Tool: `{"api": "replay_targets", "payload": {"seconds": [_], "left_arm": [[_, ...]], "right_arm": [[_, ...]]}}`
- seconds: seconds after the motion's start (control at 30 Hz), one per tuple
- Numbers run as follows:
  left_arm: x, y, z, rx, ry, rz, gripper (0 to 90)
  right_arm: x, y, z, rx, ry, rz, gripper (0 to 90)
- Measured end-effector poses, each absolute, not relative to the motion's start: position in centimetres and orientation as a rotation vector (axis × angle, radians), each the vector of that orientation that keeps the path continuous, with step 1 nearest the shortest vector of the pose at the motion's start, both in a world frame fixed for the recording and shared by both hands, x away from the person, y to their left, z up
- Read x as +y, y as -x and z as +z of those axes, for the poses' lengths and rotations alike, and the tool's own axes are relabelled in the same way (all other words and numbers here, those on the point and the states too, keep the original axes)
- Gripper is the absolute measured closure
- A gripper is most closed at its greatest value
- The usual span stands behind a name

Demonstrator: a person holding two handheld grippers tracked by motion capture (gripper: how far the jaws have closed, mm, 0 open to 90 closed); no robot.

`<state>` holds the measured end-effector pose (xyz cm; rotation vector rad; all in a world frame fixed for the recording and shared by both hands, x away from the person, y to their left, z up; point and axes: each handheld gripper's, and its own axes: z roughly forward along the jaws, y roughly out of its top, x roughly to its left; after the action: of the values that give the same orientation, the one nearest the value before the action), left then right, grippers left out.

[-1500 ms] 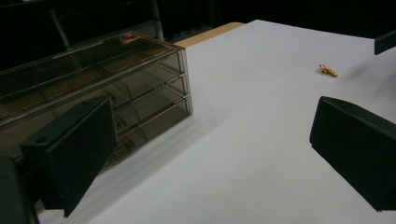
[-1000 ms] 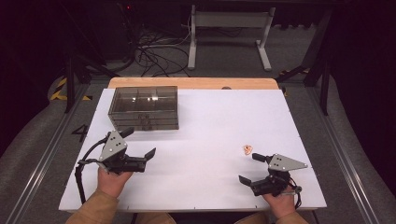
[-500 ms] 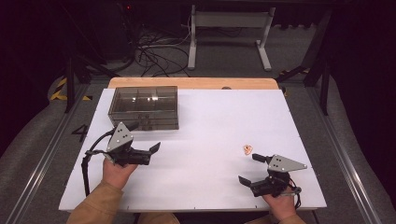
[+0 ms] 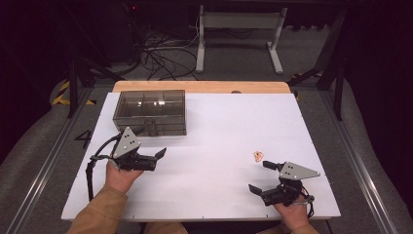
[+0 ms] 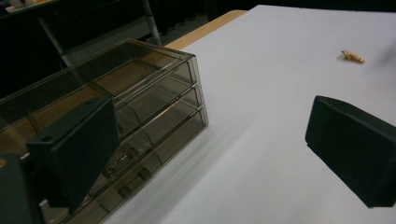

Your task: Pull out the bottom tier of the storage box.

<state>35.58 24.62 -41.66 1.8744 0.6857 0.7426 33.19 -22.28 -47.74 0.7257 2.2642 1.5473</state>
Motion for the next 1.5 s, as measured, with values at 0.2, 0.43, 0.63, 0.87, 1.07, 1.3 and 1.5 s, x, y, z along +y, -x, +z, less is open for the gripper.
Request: {"api": "replay_targets", "payload": {"seconds": [0.2,0.43,0.63,0.87,1.07,1.3,1.5], "left_arm": [[24.6,-35.3,-41.7,0.594,-1.927,0.813,14.2],[24.8,-34.9,-41.6,0.514,-1.986,0.838,20.6],[24.7,-34.8,-41.5,0.489,-2.038,0.916,22.2],[24.5,-34.5,-41.7,0.451,-2.081,1.042,26.2],[24.5,-34.4,-41.9,0.428,-2.090,1.082,29.8],[24.5,-34.5,-42.1,0.419,-2.102,1.105,32.1],[24.4,-34.5,-42.9,0.399,-2.113,1.197,35.7]], "right_arm": [[-22.3,-33.2,-47.7,2.268,-0.724,1.550,1.6],[-22.3,-33.2,-47.7,2.274,-0.719,1.551,1.6],[-22.2,-33.2,-47.8,2.277,-0.719,1.551,1.6],[-22.2,-33.2,-47.8,2.277,-0.722,1.550,1.6],[-22.2,-33.2,-47.8,2.278,-0.722,1.550,1.6],[-22.2,-33.2,-47.8,2.279,-0.721,1.551,1.6],[-22.2,-33.2,-47.8,2.280,-0.720,1.551,1.6]]}}
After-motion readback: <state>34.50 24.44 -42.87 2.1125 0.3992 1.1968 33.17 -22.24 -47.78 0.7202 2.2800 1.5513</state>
